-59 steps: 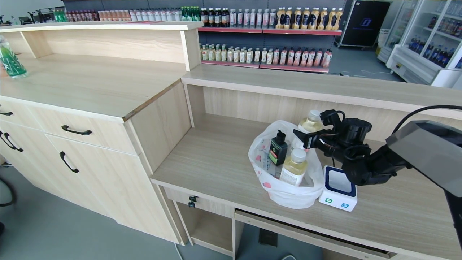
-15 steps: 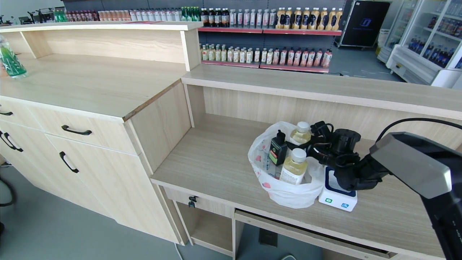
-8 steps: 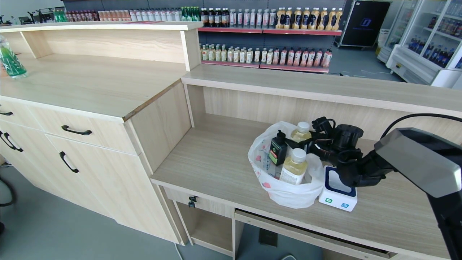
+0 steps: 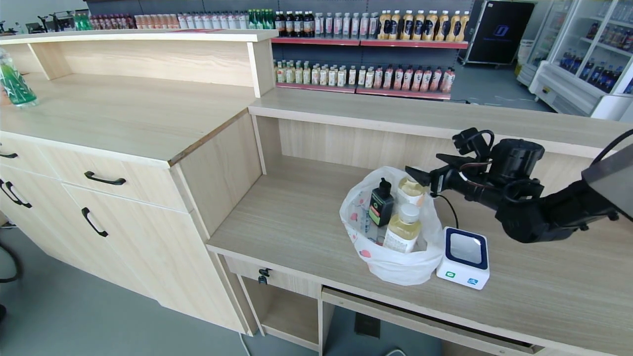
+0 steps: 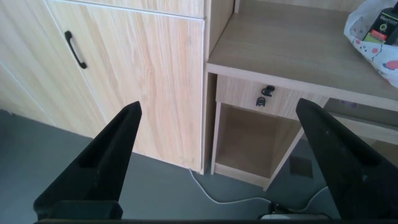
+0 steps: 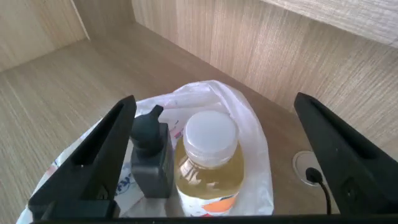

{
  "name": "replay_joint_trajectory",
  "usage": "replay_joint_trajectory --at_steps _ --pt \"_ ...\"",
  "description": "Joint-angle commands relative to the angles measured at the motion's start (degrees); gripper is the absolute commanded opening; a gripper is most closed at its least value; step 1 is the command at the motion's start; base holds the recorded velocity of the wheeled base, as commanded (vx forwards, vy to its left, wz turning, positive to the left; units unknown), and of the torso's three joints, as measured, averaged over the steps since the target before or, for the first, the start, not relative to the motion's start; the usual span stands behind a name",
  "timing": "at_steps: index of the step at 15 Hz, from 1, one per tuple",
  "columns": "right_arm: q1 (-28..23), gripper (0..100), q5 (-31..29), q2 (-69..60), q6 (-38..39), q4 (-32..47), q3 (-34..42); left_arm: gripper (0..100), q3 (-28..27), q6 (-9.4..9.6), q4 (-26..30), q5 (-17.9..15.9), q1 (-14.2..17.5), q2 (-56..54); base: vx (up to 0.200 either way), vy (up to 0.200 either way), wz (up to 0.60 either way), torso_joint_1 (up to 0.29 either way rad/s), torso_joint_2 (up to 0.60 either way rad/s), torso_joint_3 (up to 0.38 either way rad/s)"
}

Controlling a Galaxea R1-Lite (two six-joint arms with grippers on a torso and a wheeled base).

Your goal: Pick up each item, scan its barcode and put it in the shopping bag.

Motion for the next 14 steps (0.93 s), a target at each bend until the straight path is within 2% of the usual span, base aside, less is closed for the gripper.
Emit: replay_joint_trajectory --at_steps 1,4,7,8,10,11,12,14 --pt "-2.9 100 0.0 -13.3 -6.7 0.0 13.0 100 0.0 -0.01 0.0 0.0 0.0 0.1 0.000 0.000 0.00 0.000 0.00 0.000" --pt "-3.4 100 -0.3 -20.4 -7.7 0.4 16.1 100 0.0 -0.01 0.0 0.0 0.0 0.1 0.000 0.000 0.00 0.000 0.00 0.000" --pt "-3.5 100 -5.7 -25.5 -9.9 2.8 16.5 100 0.0 -0.01 0.0 0.0 0.0 0.1 0.000 0.000 -0.60 0.001 0.00 0.001" --pt "-3.5 100 -8.6 -29.0 -9.7 6.3 16.5 100 0.0 -0.01 0.0 0.0 0.0 0.1 0.000 0.000 -0.60 -0.002 0.00 0.007" --pt "-3.6 100 -11.9 -34.2 -7.8 10.8 17.1 100 0.0 -0.01 0.0 0.0 0.0 0.1 0.000 0.000 -0.60 0.007 0.00 0.002" --pt "-3.6 100 -15.5 -36.9 -6.1 12.5 17.8 100 0.0 -0.01 0.0 0.0 0.0 0.1 0.000 0.000 -0.60 0.007 0.00 0.002" --pt "-3.5 100 -18.6 -39.3 -5.3 14.2 19.0 100 0.0 -0.01 -0.1 0.0 0.0 0.1 0.000 0.000 -0.60 -0.002 0.00 0.007" --pt "-3.5 100 -20.6 -44.2 -4.4 16.0 23.2 100 0.0 -0.01 0.0 0.0 0.0 0.1 0.000 0.000 -0.60 0.005 0.00 0.000"
